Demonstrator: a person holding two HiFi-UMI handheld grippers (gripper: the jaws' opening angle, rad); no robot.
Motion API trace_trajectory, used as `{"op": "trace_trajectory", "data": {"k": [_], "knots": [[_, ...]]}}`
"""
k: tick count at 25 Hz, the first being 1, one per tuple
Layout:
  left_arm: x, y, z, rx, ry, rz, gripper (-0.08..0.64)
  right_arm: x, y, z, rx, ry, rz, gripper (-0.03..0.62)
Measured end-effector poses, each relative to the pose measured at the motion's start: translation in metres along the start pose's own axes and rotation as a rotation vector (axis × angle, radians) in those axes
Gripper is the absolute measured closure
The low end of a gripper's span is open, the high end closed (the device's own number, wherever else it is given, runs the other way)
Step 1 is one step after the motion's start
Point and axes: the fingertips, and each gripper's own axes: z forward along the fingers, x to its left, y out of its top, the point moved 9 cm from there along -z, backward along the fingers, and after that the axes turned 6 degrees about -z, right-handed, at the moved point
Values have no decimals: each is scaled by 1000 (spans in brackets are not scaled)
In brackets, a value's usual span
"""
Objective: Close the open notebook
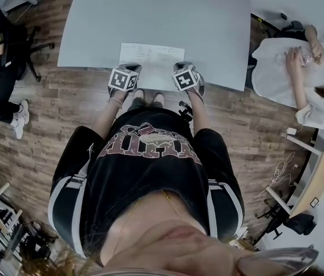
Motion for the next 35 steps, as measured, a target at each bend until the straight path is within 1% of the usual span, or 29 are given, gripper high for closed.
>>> {"op": "trace_trajectory", "data": {"k": [7,10,14,18,21,23,26,29,32,35], "knots": [[10,-6,-6,-17,14,-49,515,-3,-4,8,41,7,8,572],[23,-8,-14,-46,11,-74,515,-4,-2,10,49,12,13,572],[38,-18,-28,-98,-8,-118,515,-1,-1,8,56,1,-3,572],[51,-29,-38,-134,-9,-143,515,-1,-4,6,51,-16,34,572],[58,-34,-44,-170,-34,-172,514,0,-4,5,50,-27,36,572],[64,-38,-46,-185,-55,-212,514,0,-5,5,49,-32,41,572],[69,-44,-49,-202,-68,-273,514,-1,-5,4,38,-35,64,572],[73,-51,-49,-198,-76,-291,511,-2,-6,3,31,-34,79,572],[76,-56,-47,-204,-107,-298,478,-2,-7,5,33,-41,95,572],[82,-61,-46,-217,-136,-340,447,-2,-8,6,27,-40,113,572]]}}
